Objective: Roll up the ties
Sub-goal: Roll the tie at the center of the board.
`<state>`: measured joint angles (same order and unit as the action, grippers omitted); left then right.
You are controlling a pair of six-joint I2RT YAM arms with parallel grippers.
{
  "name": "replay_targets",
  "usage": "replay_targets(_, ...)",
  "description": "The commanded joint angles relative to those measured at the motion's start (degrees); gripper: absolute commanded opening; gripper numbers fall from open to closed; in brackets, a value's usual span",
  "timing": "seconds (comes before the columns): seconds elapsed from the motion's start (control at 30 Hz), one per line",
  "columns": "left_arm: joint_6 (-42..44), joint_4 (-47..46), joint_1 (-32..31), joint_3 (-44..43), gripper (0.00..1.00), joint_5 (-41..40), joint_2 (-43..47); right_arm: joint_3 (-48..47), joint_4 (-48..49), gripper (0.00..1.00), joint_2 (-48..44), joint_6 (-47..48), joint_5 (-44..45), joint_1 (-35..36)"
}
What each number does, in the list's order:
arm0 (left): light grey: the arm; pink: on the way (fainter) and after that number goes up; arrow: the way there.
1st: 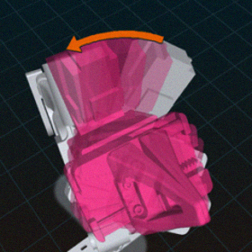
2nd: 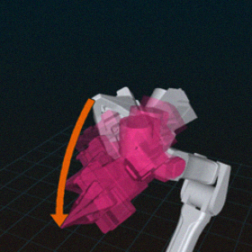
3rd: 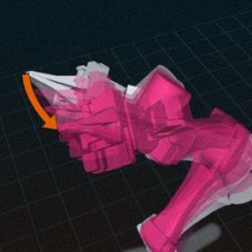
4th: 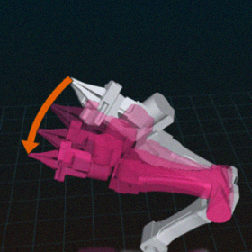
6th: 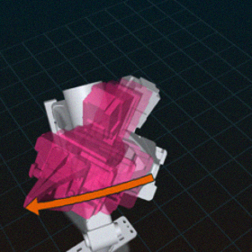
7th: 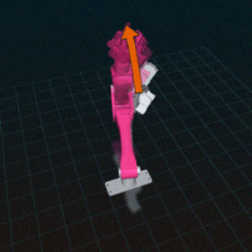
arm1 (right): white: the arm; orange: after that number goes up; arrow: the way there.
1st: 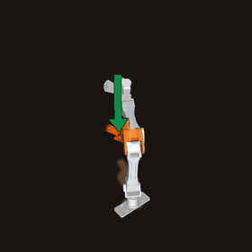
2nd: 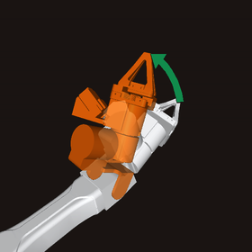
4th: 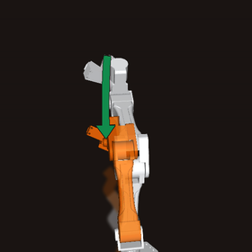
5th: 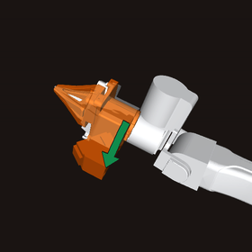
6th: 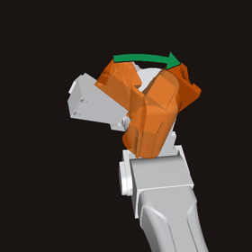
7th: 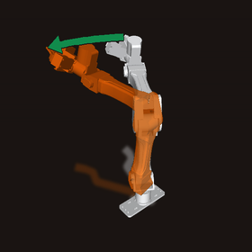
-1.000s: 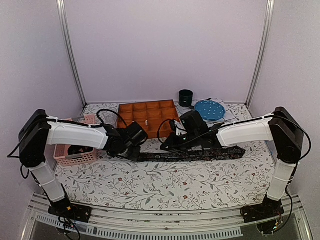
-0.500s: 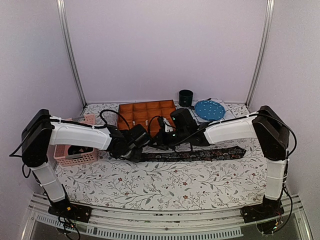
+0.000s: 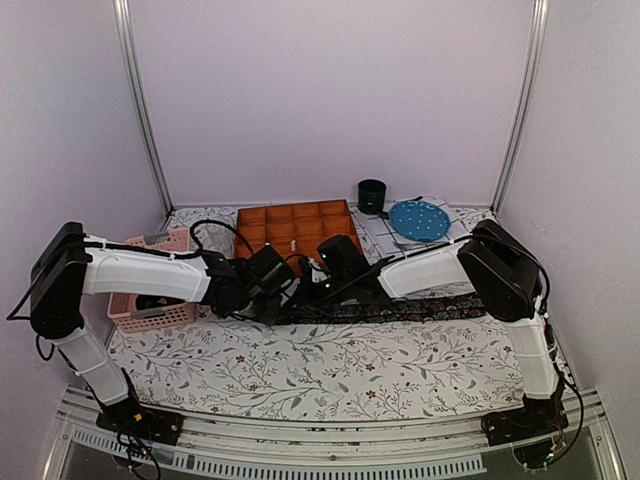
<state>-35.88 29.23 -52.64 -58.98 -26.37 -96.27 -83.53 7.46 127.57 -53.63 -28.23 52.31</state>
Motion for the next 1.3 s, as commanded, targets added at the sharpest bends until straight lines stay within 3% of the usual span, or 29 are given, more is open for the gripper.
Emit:
replay_targets(0.0,-0.18,-1.96,0.42,1.21,0.00,1.09,1.31,-3.06,-0.63,0.00,6.23,-0.85,-1.48,0.89)
replay_targets(0.9,-0.95,-6.07,0.26,2.82,0.00,6.34,1.00,-11.66,3.55,0.00,17.09,-7.74,-6.05,0.83)
replay_targets(1.27,-0.23,-5.85,1.10,2.88,0.00,3.35,-0.54,-1.42,9.81,0.01,5.51,-9.57,-5.97,-1.17)
